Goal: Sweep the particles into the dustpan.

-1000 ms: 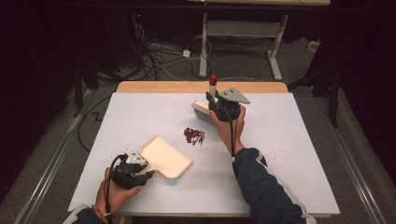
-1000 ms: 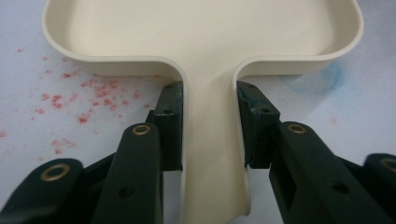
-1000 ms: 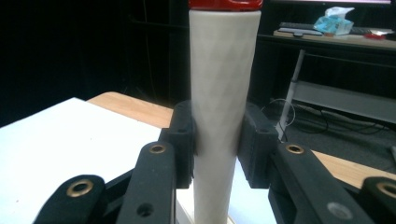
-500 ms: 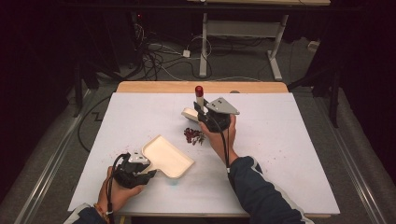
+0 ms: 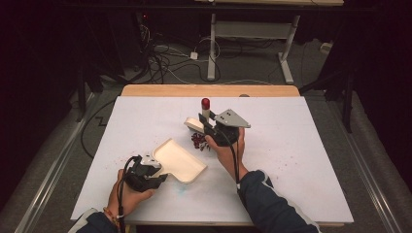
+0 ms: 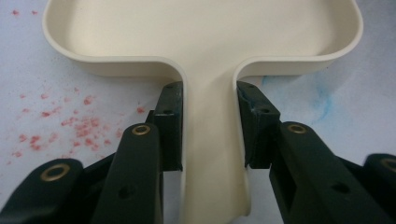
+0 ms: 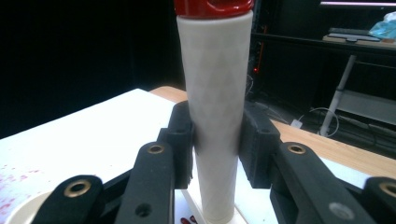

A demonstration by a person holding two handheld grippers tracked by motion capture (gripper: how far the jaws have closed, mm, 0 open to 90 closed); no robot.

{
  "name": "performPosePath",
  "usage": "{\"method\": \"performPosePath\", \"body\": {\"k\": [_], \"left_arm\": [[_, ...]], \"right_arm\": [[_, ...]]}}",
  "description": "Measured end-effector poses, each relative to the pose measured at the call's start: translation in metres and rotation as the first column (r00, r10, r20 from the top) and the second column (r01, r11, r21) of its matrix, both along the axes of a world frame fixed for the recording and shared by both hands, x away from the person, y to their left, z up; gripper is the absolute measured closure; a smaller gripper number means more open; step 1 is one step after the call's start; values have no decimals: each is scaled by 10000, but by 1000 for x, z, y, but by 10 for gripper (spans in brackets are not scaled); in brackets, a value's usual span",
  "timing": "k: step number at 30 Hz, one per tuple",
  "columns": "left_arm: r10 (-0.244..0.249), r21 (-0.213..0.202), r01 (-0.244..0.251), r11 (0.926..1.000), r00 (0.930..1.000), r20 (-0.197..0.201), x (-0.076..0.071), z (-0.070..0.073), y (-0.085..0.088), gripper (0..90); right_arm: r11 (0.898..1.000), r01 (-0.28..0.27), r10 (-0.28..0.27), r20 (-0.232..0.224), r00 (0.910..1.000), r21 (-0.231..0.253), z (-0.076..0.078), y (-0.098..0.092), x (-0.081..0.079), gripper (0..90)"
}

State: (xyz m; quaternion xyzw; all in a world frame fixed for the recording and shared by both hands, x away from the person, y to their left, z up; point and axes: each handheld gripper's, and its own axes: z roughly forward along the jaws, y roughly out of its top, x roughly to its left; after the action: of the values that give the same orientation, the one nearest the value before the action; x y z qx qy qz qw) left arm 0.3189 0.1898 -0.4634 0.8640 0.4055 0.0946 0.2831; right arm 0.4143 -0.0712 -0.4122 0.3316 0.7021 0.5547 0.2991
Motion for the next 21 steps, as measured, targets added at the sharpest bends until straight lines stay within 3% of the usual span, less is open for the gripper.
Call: {"method": "performPosePath", "body": {"k": [21], "left_arm": [[18, 132, -17, 9999, 10000, -57, 5, -2, -23, 641]], "right_arm": [[9920, -1251, 1252, -9, 9921, 193, 1, 17, -37, 693]]}}
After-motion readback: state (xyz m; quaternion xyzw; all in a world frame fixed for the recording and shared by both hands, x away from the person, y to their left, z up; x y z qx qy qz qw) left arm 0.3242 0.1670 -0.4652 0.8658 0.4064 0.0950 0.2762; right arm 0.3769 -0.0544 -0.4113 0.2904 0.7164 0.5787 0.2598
